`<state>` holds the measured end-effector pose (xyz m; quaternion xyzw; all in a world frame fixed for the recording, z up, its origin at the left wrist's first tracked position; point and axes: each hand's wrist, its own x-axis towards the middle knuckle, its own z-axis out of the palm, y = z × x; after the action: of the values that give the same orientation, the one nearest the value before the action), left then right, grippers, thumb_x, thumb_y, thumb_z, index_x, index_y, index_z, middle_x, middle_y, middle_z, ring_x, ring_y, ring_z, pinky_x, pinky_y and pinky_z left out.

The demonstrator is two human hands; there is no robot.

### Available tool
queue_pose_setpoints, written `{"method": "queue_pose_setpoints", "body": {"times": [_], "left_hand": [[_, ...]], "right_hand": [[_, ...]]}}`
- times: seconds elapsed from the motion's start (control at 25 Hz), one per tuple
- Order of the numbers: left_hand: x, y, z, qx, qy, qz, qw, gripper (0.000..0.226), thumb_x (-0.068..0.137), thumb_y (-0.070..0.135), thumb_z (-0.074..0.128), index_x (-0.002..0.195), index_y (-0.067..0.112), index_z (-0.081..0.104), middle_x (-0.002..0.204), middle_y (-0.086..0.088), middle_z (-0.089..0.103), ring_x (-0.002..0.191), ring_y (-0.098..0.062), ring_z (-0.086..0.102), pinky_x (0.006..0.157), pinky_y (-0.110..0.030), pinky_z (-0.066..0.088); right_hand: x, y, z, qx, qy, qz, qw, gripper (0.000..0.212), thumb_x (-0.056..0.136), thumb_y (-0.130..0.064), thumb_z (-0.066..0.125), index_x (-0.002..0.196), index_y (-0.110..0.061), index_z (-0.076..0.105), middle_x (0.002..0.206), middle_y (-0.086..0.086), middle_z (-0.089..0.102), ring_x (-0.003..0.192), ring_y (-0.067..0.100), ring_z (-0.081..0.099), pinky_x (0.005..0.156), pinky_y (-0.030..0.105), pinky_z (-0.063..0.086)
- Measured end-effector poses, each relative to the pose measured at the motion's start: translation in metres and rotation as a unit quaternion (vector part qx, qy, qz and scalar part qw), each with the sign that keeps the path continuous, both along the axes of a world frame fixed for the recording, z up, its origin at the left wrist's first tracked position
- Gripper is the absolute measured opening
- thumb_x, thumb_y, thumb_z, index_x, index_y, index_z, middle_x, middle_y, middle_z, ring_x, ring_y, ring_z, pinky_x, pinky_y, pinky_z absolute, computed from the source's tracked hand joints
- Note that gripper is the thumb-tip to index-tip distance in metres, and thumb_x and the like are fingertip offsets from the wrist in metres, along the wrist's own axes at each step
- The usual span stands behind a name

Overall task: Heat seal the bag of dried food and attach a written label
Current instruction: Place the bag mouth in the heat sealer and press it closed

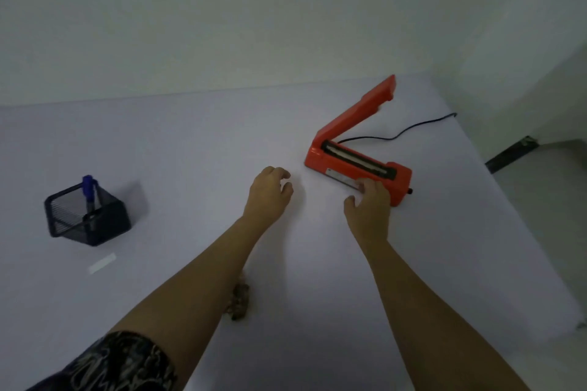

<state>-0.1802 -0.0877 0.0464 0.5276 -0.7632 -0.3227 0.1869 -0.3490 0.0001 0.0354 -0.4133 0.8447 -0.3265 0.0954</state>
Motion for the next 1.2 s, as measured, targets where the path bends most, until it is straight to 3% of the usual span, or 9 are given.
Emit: {"method": "queue_pose_setpoints", "body": {"times": [0.12,0.24,0.36,0.48,0.64,0.8,0.96,1.08,1.2], "left_hand": [[-0.05,-0.015,0.008,0.078,0.006,-0.009,0.997,0.053,0.089,0.013,0.054,0.137,0.003,0.036,0.139,-0.017,0.047,0.12,-0.029,0.051,0.1,-0.033,0.038],[-0.082,-0.026,0.012,0.13,0.009,0.0,0.991,0.059,0.089,0.015,0.054,0.14,0.003,0.027,0.141,-0.017,0.043,0.127,-0.033,0.044,0.101,-0.034,0.035],[-0.091,-0.03,0.009,0.141,0.035,0.033,0.989,0.057,0.085,0.009,0.055,0.137,0.01,0.033,0.132,-0.017,0.052,0.12,-0.033,0.05,0.092,-0.032,0.039],[-0.087,-0.023,0.002,0.134,0.046,0.06,0.988,0.049,0.084,0.004,0.05,0.132,0.009,0.041,0.126,-0.016,0.057,0.114,-0.03,0.056,0.085,-0.028,0.042],[-0.076,0.002,-0.001,0.125,0.046,0.043,0.99,0.046,0.082,-0.001,0.051,0.126,0.008,0.047,0.122,-0.015,0.06,0.11,-0.026,0.058,0.086,-0.024,0.042],[-0.069,0.026,-0.004,0.112,0.054,0.053,0.991,0.044,0.081,-0.004,0.052,0.123,0.006,0.048,0.12,-0.015,0.061,0.109,-0.025,0.058,0.086,-0.023,0.042],[-0.061,0.029,0.0,0.108,0.054,0.058,0.991,0.057,0.08,-0.007,0.05,0.134,0.008,0.039,0.134,-0.012,0.052,0.121,-0.025,0.051,0.094,-0.029,0.041],[-0.023,0.032,-0.002,0.052,0.041,0.12,0.991,0.051,0.084,-0.001,0.052,0.133,0.007,0.042,0.134,-0.011,0.052,0.118,-0.024,0.052,0.093,-0.028,0.04],[0.034,0.037,-0.017,0.022,-0.009,0.214,0.976,0.044,0.087,0.011,0.056,0.13,0.003,0.045,0.125,-0.016,0.055,0.113,-0.028,0.053,0.095,-0.034,0.041]], "right_hand": [[-0.069,0.006,0.0,0.048,0.085,-0.021,0.995,0.073,0.065,-0.023,0.075,0.128,-0.004,0.042,0.127,0.02,0.049,0.117,0.037,0.047,0.1,0.045,0.038],[-0.12,0.01,-0.008,0.147,0.047,0.06,0.986,0.107,0.059,-0.043,0.082,0.14,-0.002,0.025,0.142,0.021,0.039,0.13,0.036,0.038,0.109,0.047,0.026],[-0.141,0.013,-0.016,0.142,-0.033,0.125,0.981,0.084,0.061,-0.038,0.082,0.129,-0.011,0.04,0.12,0.013,0.059,0.105,0.033,0.058,0.093,0.052,0.045],[-0.147,0.028,-0.022,0.121,-0.056,0.129,0.983,0.068,0.062,-0.041,0.08,0.116,-0.017,0.046,0.108,0.005,0.063,0.093,0.027,0.062,0.083,0.051,0.05],[-0.144,0.067,-0.025,0.117,-0.054,0.136,0.982,0.077,0.064,-0.051,0.076,0.124,-0.017,0.043,0.113,0.001,0.061,0.099,0.022,0.059,0.088,0.048,0.049],[-0.134,0.092,-0.021,0.13,-0.027,0.145,0.981,0.085,0.068,-0.046,0.076,0.134,-0.01,0.037,0.124,0.011,0.055,0.111,0.03,0.052,0.095,0.045,0.043],[-0.111,0.091,-0.009,0.075,0.092,0.106,0.987,0.088,0.067,-0.038,0.078,0.134,-0.001,0.034,0.134,0.021,0.044,0.125,0.032,0.038,0.105,0.049,0.034],[-0.052,0.092,-0.007,-0.032,0.071,0.166,0.983,0.053,0.077,-0.032,0.065,0.121,-0.009,0.047,0.117,0.013,0.056,0.111,0.021,0.046,0.097,0.032,0.039],[0.018,0.079,-0.02,-0.007,-0.05,0.256,0.965,0.034,0.085,-0.027,0.055,0.115,-0.013,0.053,0.109,0.002,0.059,0.103,0.011,0.05,0.091,0.029,0.045]]}}
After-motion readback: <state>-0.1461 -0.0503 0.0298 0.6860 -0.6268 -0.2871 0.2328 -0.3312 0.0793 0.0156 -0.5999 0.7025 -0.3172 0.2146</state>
